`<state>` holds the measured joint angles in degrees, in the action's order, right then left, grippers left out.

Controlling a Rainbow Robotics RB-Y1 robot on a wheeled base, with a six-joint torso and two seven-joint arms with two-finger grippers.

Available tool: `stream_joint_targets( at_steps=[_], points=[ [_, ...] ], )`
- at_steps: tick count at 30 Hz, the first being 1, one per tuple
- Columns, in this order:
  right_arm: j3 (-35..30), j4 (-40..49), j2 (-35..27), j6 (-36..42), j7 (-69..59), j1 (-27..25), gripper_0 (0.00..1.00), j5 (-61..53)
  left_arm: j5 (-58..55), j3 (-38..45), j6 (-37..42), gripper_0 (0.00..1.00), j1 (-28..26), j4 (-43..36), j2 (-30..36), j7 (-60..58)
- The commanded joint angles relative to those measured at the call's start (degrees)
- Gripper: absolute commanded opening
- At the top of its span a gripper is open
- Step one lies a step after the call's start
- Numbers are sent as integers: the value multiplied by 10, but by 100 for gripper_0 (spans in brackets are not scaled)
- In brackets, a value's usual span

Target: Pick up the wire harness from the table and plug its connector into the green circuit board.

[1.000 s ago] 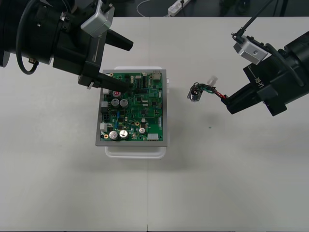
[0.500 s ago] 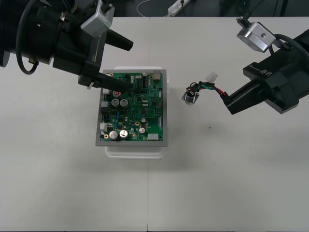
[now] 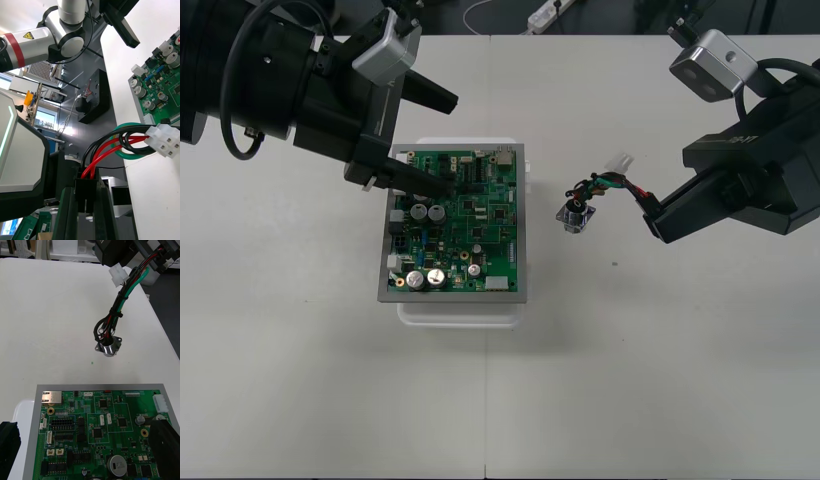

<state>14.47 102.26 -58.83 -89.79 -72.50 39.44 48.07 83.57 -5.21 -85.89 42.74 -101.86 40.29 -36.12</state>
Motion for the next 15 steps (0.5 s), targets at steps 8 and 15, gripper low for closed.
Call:
stream_joint_targets(
  at_steps=[8, 15],
  points=[
    [-19, 5, -27, -2, -13, -13, 0, -55, -71, 28, -41, 100, 23, 31, 7, -28],
    [-19, 3, -24, -2, -55, -15, 0, -90, -124, 28, -41, 100, 22, 32, 32, -21]
  ],
)
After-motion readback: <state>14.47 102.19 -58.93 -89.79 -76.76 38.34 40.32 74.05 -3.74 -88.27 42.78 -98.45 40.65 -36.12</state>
